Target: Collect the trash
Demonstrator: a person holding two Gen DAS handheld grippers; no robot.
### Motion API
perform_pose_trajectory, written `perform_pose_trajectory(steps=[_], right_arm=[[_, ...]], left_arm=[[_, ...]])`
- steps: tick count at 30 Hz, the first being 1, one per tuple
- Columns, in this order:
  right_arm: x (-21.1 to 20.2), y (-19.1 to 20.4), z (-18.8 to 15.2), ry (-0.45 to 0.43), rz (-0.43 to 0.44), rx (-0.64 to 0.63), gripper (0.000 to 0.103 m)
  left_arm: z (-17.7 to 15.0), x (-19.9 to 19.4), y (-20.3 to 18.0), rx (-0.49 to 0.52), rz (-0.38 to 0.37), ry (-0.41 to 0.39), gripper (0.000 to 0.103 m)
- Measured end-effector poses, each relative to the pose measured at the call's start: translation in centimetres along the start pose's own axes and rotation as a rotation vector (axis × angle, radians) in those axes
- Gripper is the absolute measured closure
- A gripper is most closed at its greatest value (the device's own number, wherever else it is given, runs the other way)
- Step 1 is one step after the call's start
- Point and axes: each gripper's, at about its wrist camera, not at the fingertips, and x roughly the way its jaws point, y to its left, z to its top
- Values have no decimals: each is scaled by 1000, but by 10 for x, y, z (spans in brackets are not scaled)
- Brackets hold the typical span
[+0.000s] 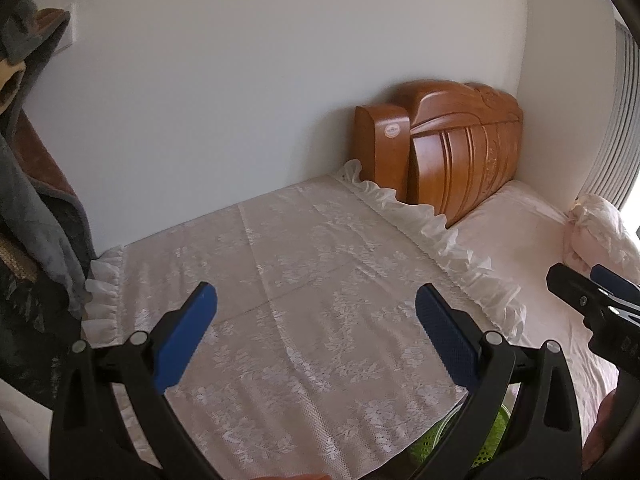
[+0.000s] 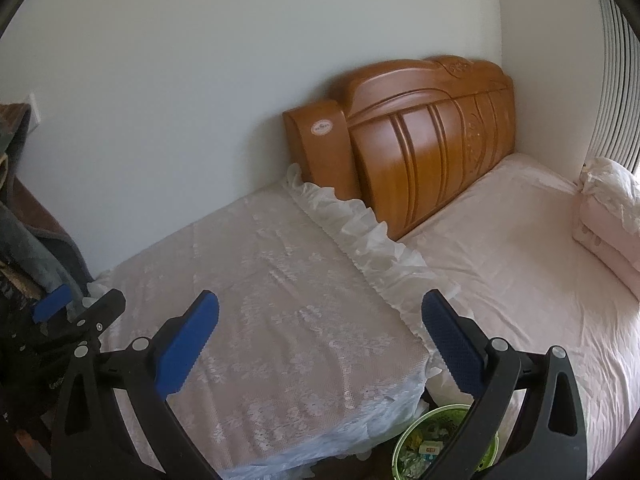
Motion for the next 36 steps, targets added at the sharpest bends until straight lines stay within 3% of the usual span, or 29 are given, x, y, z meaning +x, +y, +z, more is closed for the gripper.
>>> perform_pose_trajectory(steps=[36], right_arm=[[4, -12, 2, 14, -22, 10, 2]], left_arm=[[0, 4, -8, 11, -22, 26, 8]])
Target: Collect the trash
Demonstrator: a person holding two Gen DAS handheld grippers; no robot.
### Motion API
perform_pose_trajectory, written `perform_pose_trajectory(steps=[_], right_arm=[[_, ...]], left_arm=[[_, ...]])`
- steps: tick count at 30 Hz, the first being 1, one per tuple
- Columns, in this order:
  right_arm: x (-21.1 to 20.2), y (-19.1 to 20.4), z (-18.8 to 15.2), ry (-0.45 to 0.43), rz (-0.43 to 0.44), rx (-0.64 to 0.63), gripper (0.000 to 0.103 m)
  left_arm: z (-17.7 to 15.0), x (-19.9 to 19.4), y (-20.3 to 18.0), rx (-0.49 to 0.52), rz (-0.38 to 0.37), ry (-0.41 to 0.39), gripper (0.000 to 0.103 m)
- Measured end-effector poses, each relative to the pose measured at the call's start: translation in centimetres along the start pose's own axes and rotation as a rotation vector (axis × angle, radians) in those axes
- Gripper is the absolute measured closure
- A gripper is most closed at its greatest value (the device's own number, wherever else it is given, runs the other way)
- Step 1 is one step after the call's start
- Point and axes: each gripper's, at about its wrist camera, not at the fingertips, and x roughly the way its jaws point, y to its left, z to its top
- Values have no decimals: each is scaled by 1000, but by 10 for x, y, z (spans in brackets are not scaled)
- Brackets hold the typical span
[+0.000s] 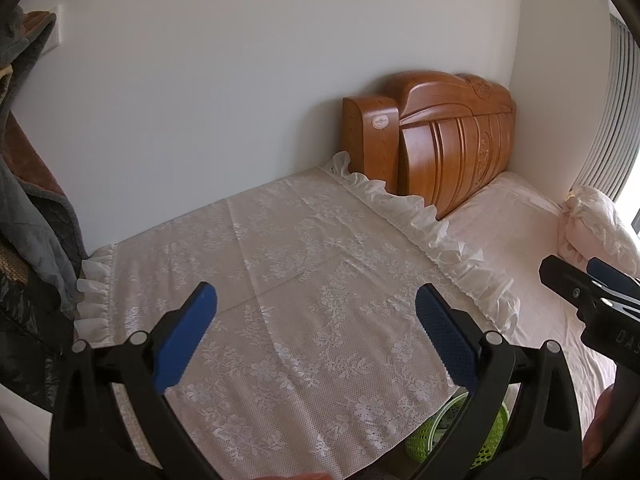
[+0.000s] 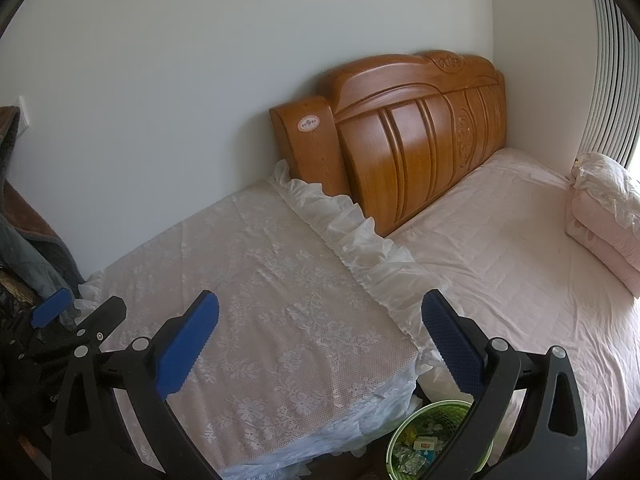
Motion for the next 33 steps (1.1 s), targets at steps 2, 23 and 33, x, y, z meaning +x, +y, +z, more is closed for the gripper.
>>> perform_pose_trajectory(steps=[2, 23, 33], right_arm=[[0, 0, 0, -1, 1, 2, 2], [1, -3, -1, 4, 6, -3, 2], [2, -2, -3, 9, 8, -8, 2]], left_arm=[[0, 0, 0, 1, 1, 0, 8], [-4, 1, -1, 5, -2, 5, 8], [-2, 4, 1, 8, -4, 11, 8]])
